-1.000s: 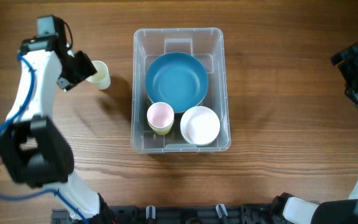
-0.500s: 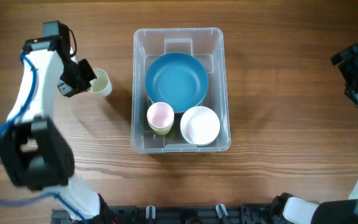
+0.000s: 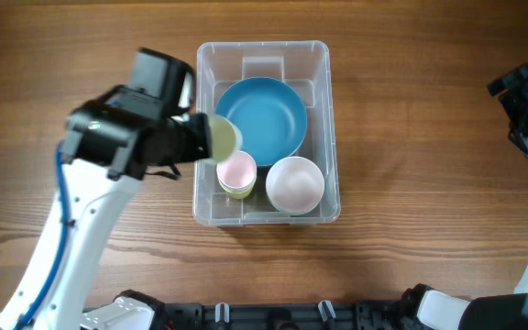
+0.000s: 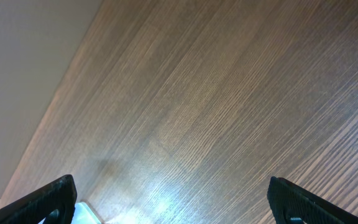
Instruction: Pack container
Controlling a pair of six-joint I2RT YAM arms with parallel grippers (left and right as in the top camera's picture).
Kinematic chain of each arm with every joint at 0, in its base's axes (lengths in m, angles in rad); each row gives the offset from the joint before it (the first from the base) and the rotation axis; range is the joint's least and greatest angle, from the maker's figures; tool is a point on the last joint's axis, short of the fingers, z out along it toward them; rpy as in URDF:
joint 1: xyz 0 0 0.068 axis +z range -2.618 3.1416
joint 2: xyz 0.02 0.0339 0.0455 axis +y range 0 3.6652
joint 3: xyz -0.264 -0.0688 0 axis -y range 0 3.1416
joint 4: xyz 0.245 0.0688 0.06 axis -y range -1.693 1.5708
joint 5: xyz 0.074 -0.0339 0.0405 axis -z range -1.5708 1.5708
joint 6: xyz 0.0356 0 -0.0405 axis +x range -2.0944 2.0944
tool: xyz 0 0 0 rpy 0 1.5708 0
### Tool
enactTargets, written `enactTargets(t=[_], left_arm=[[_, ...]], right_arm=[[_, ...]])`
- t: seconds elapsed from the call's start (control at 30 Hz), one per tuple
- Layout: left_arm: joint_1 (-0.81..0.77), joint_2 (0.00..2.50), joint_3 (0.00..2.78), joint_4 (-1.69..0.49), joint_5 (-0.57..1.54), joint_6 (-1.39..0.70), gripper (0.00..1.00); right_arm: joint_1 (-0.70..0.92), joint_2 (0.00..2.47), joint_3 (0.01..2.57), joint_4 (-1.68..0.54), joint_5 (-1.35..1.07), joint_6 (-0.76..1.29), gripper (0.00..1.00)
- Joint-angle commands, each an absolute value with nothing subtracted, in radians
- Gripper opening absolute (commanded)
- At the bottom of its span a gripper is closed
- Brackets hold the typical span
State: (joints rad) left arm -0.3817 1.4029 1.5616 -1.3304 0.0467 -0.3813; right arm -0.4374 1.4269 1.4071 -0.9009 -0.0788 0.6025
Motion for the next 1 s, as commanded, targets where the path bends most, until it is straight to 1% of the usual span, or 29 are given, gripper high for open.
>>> enactTargets(t=[0.0,0.2,0.23,0.27,0.33,0.37,0.4,0.6,0.7,0.77,0.87,0.97], left_arm=[[-0.445,1.414,1.477,-1.311,0.007,-0.453,0.04],[-0.467,1.431,1.328,-1.201,0.008,-0.454,0.06],[-0.467,1.441,1.304,-1.190,0.010,-0.455,0.07],[-0.467,1.450,1.294,-1.184,0.010,-0.464,0.13],[-0.467,1.457,1.301,-1.184,0.014,-0.511,0.64],[-0.467,1.452,1.311,-1.186,0.014,-0.511,0.94],[-0.467,1.448,1.330,-1.190,0.011,-0.510,1.00],[-0.467,1.364,1.489,-1.199,-0.111,-0.510,1.00],[-0.467,1.304,1.512,-1.152,-0.131,-0.509,1.00],[-0.467,1.256,1.515,-1.140,-0.204,-0.506,1.00],[-0.468,1.169,1.515,-1.179,-0.316,-0.458,1.00],[-0.467,1.073,1.515,-1.230,-0.341,-0.414,1.00]], right_arm=[[-0.435,1.431,1.407,-0.898,-0.084,0.613,1.00],[-0.435,1.431,1.407,-0.898,-0.084,0.612,1.00],[-0.435,1.431,1.407,-0.898,-0.084,0.612,1.00],[-0.435,1.431,1.407,-0.898,-0.084,0.612,1.00],[-0.435,1.431,1.407,-0.898,-0.084,0.613,1.00],[-0.435,1.431,1.407,-0.898,-0.084,0.613,1.00],[-0.435,1.431,1.407,-0.898,-0.084,0.613,1.00],[-0.435,1.431,1.407,-0.898,-0.084,0.612,1.00],[-0.435,1.431,1.407,-0.898,-0.084,0.613,1.00],[-0.435,1.431,1.407,-0.898,-0.084,0.612,1.00],[-0.435,1.431,1.407,-0.898,-0.084,0.613,1.00],[-0.435,1.431,1.407,-0.898,-0.084,0.613,1.00]])
